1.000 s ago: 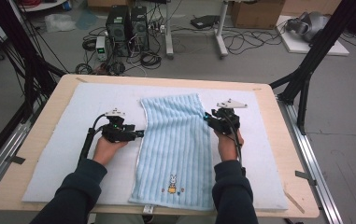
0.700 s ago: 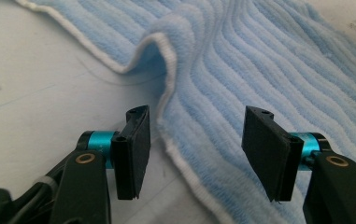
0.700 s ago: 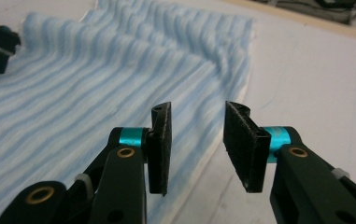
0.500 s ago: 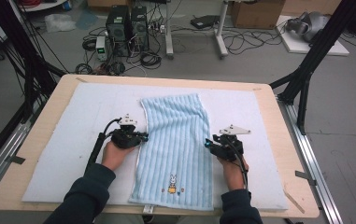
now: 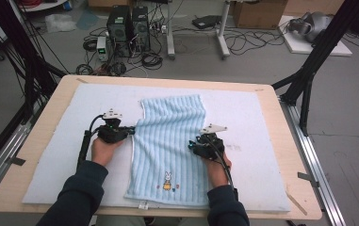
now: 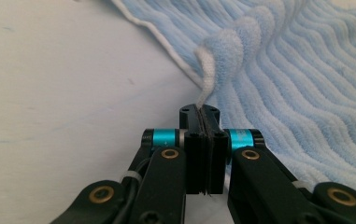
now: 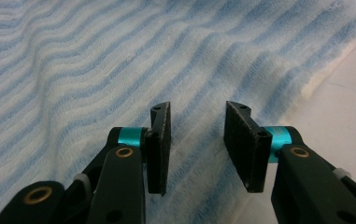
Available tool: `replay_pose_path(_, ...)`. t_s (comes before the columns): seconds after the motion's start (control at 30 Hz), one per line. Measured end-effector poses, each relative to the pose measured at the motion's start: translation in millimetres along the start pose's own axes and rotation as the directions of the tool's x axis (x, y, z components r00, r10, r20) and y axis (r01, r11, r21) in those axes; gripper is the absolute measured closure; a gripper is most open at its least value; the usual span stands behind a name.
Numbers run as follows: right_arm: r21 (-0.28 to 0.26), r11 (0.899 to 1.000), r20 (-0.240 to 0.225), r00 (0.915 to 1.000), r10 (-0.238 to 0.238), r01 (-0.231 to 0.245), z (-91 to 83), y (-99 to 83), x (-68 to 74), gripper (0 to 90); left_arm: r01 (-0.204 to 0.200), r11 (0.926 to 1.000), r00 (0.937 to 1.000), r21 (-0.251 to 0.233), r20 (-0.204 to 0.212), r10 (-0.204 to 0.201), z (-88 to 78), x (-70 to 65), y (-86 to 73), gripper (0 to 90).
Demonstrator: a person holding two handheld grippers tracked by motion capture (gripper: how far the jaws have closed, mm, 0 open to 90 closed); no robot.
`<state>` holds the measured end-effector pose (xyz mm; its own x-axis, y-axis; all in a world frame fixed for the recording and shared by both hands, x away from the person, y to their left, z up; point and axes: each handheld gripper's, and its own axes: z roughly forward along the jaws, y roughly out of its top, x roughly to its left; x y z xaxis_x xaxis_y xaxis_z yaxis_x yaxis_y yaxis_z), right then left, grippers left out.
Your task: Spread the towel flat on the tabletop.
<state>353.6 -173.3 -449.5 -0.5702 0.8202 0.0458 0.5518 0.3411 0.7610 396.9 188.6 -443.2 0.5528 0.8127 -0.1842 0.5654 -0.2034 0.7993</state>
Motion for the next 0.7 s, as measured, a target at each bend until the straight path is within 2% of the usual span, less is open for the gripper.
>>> replay_pose_path(0.07, -0.003, 1.000, 0.002, 0.9999, 0.016, -0.016, 4.6, 4.2, 2.5, 62.9, 0.001, 1.0000, 0.9997, 0.004, -0.026, -0.001, -0.5, 6.6, 2.9, 88.7)
replay_pose_path(0.1, 0.002, 1.000, 0.011, 0.9998, 0.014, -0.014, 6.3, 5.6, 3.3, 64.8, 0.020, 0.9998, 0.9992, -0.009, -0.033, -0.020, 0.4, 11.5, 3.6, 88.7)
replay_pose_path(0.13, 0.003, 1.000, 0.013, 0.9998, 0.013, -0.013, 8.9, 7.8, 4.3, 67.7, 0.019, 0.9998, 0.9991, 0.006, -0.038, -0.019, 2.4, 14.8, 4.7, 88.7)
replay_pose_path(0.27, 0.016, 1.000, 0.010, 0.9999, -0.001, 0.001, 14.3, 14.4, 5.1, 85.1, 0.022, 0.9997, 0.9984, -0.002, -0.051, -0.022, 9.6, 16.1, 6.9, 88.8)
replay_pose_path(0.3, 0.023, 1.000, 0.010, 0.9999, -0.004, 0.004, 15.7, 16.1, 3.7, 86.4, 0.018, 0.9998, 0.9984, 0.000, -0.054, -0.018, 10.9, 16.1, 7.1, 88.8)
replay_pose_path(0.43, 0.001, 1.000, 0.078, 0.9969, -0.011, 0.011, 20.0, 17.7, -2.1, 87.1, 0.013, 0.9998, 0.9993, -0.016, -0.035, -0.013, 16.4, 14.4, 6.9, 88.8)
replay_pose_path(0.53, -0.014, 1.000, 0.151, 0.9884, -0.010, 0.012, 22.2, 17.8, -3.9, 87.1, -0.002, 0.9996, 0.9999, -0.028, -0.011, 0.002, 17.1, 9.5, 6.6, 88.0)
replay_pose_path(0.57, -0.018, 1.000, 0.172, 0.9849, -0.016, 0.019, 21.6, 17.9, -3.8, 86.8, 0.011, 0.9990, 0.9999, -0.043, -0.005, -0.011, 16.3, 9.2, 6.4, 85.1)
replay_pose_path(0.6, -0.026, 0.999, 0.182, 0.9831, -0.019, 0.024, 20.9, 17.6, -3.7, 85.5, 0.036, 0.9976, 0.9992, -0.059, -0.015, -0.037, 15.1, 9.7, 6.5, 73.2)
replay_pose_path(0.63, -0.028, 0.999, 0.182, 0.9830, -0.020, 0.026, 20.2, 17.6, -4.5, 82.0, 0.072, 0.9947, 0.9971, -0.074, -0.018, -0.074, 13.0, 10.9, 6.4, 57.5)
replay_pose_path(0.67, -0.029, 0.999, 0.184, 0.9827, -0.018, 0.024, 18.2, 17.6, -4.8, 78.4, 0.101, 0.9906, 0.9949, -0.092, 0.006, -0.101, 9.3, 12.4, 5.2, 50.7)
replay_pose_path(0.7, -0.046, 0.999, 0.165, 0.9863, -0.001, 0.009, 15.0, 17.1, -5.5, 70.7, 0.100, 0.9908, 0.9949, -0.091, 0.020, -0.099, 6.0, 13.1, 4.0, 49.6)
